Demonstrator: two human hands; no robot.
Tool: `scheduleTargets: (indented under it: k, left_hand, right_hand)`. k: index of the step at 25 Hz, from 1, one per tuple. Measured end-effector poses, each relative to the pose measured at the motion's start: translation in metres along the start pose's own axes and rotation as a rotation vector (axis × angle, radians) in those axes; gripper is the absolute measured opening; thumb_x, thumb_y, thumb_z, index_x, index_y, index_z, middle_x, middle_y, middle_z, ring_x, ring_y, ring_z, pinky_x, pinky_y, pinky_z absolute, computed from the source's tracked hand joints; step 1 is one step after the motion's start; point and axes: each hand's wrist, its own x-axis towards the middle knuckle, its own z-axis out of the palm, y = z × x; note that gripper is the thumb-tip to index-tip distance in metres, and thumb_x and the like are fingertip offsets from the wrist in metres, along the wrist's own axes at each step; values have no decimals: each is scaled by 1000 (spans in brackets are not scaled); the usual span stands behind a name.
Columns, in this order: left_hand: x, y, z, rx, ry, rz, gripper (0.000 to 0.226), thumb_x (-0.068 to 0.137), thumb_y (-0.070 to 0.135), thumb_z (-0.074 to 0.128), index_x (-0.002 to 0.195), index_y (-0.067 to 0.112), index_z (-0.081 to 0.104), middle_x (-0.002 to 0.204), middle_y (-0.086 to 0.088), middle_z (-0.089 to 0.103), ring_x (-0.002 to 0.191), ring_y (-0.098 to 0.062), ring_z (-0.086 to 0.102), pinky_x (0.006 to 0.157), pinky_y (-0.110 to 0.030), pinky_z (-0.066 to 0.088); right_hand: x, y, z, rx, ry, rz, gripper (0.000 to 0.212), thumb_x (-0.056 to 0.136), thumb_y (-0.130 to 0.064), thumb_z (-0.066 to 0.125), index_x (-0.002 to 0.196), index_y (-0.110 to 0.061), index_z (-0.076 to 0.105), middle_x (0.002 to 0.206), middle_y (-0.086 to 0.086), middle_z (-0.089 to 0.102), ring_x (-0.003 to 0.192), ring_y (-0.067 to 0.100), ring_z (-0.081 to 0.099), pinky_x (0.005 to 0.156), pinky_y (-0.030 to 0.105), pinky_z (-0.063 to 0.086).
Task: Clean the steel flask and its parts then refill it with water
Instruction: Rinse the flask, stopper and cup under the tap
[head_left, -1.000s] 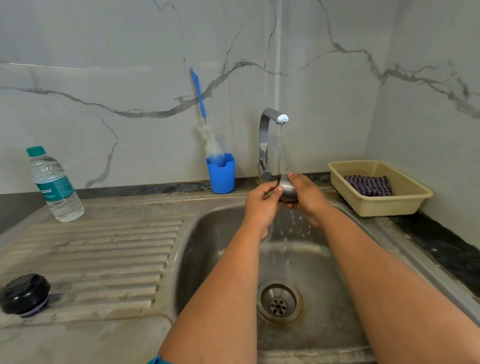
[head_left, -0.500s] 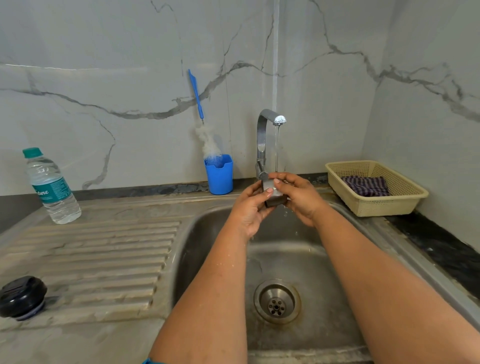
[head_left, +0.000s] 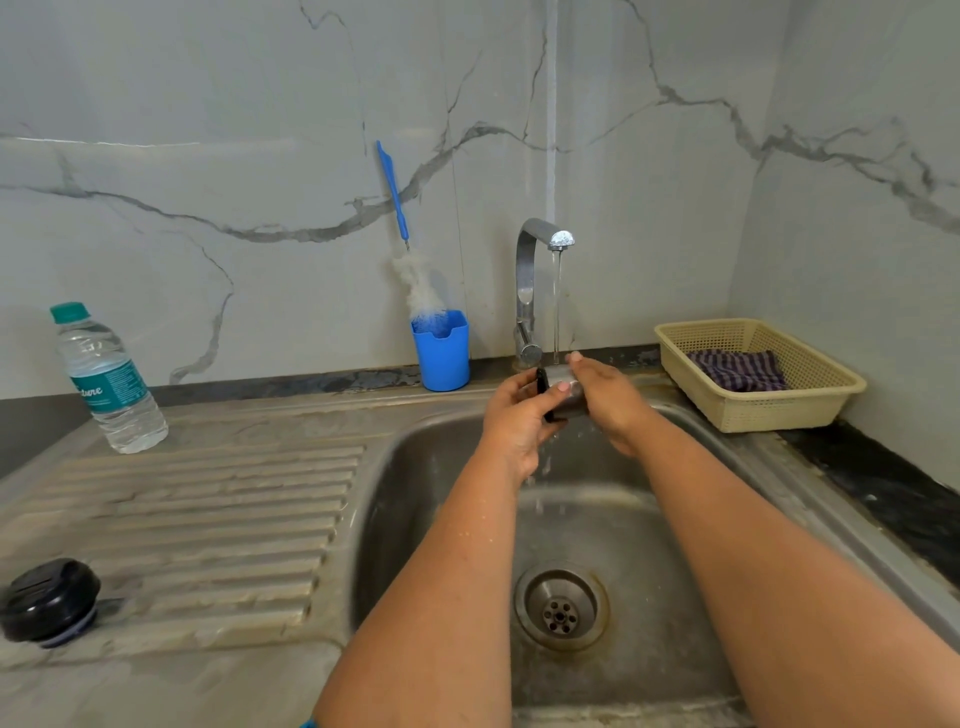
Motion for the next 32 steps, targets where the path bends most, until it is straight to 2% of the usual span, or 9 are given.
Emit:
scheduleTargets:
  k: [3, 6, 8, 12, 19, 22, 25, 29, 32]
  left_hand:
    - [2, 3, -6, -175, 80, -14, 46, 87, 6, 71, 129, 4, 53, 126, -21, 62, 111, -32, 64, 92, -43, 56]
    - [-1, 6, -7, -209, 55, -40, 44, 88, 7, 69, 129, 2, 54, 118, -20, 65, 106, -30, 66, 87, -39, 58]
    - [-4, 6, 3, -146, 16, -39, 45, 87, 6, 70, 129, 2, 54, 115, -19, 66, 105, -30, 66, 87, -39, 58]
    - [2, 1, -2, 99, 44, 50, 51, 79, 8, 80, 125, 10, 57, 123, -16, 65, 109, -28, 66, 90, -38, 57]
    - [3, -5, -1, 186, 70, 88, 50, 72, 14, 86, 117, 10, 66, 114, -8, 71, 111, -24, 64, 84, -30, 48]
    - [2, -2, -4, -30, -27, 46, 51, 86, 3, 71, 131, 22, 56, 122, -9, 66, 110, -23, 63, 79, -30, 50]
    - [0, 6, -6, -265, -84, -41, 36, 95, 1, 57, 126, 19, 57, 119, -16, 63, 102, -26, 64, 72, -30, 55]
    - [-5, 7, -5, -258, -79, -130, 36, 96, 28, 61, 120, 1, 57, 109, -24, 65, 104, -31, 65, 91, -38, 55]
    - [-3, 5, -4, -205, -97, -97, 32, 96, 31, 61, 111, 3, 60, 106, -21, 68, 101, -29, 67, 93, -38, 55]
  right_hand:
    - [-3, 0, 5, -258, -64, -71, 45, 101, -33, 44, 143, -17, 44, 142, 11, 50, 131, 26, 44, 108, 36, 35]
    - [-8, -11, 3, -358, 22, -102, 39, 101, -40, 41, 121, -15, 63, 118, 12, 64, 109, 25, 57, 93, 35, 43]
    - [-7, -12, -1, -139, 64, -3, 43, 103, -43, 34, 111, -12, 63, 112, 13, 64, 108, 25, 57, 97, 37, 43]
    - [-8, -2, -4, 72, -49, -10, 37, 100, -28, 50, 134, -16, 54, 131, 8, 59, 124, 21, 52, 110, 42, 38]
    - [-10, -3, -15, 391, -106, 15, 38, 101, -10, 44, 136, -25, 49, 117, 7, 62, 106, 20, 61, 87, 33, 53]
    - [-9, 0, -15, -39, -139, -146, 43, 99, -11, 49, 135, -33, 50, 109, -3, 63, 95, 12, 59, 78, 22, 46]
    - [-8, 7, -16, -529, -35, -327, 34, 84, -18, 73, 116, -16, 65, 108, -2, 64, 97, 11, 58, 77, 18, 42]
    - [-7, 10, -18, -575, 52, -417, 25, 73, -12, 81, 97, -6, 74, 105, 10, 65, 95, 25, 63, 86, 34, 51]
    - [-5, 9, -16, -666, 81, -481, 25, 75, -9, 79, 99, -4, 74, 115, 12, 60, 102, 28, 60, 89, 32, 48]
